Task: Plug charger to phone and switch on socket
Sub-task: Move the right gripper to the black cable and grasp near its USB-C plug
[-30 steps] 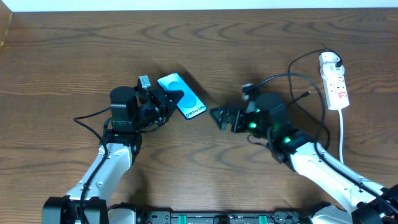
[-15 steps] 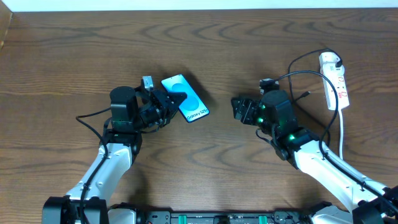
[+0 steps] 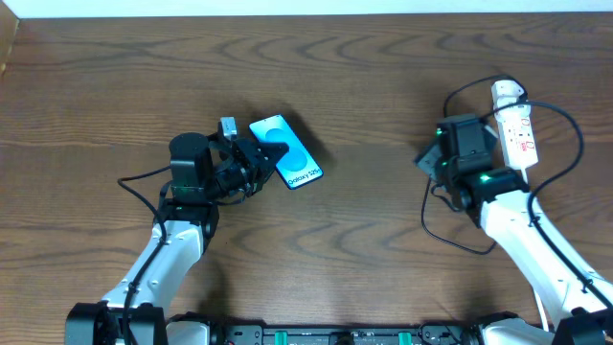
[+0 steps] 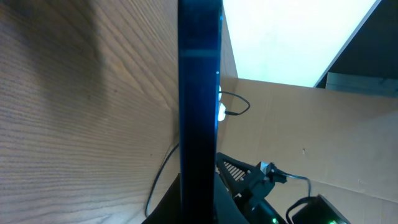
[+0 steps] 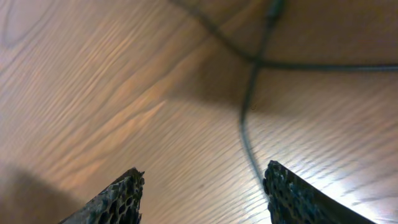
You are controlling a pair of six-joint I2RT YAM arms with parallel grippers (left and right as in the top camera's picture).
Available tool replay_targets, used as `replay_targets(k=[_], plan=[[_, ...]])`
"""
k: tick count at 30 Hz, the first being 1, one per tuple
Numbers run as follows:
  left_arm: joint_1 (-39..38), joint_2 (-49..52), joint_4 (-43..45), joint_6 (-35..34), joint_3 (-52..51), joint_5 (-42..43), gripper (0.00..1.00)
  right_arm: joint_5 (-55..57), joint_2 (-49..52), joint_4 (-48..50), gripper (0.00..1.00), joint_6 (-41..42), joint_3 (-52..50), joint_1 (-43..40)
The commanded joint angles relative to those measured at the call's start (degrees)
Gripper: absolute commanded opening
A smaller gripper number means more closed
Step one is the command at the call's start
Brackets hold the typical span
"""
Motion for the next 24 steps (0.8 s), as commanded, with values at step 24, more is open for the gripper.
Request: replay_targets(k=[24], plan=[[-2.05,-0.46,0.44,1.44,1.51,1.36,0.07,1.68,21.88,10.58,0.52,6.47,0.50,-5.33]])
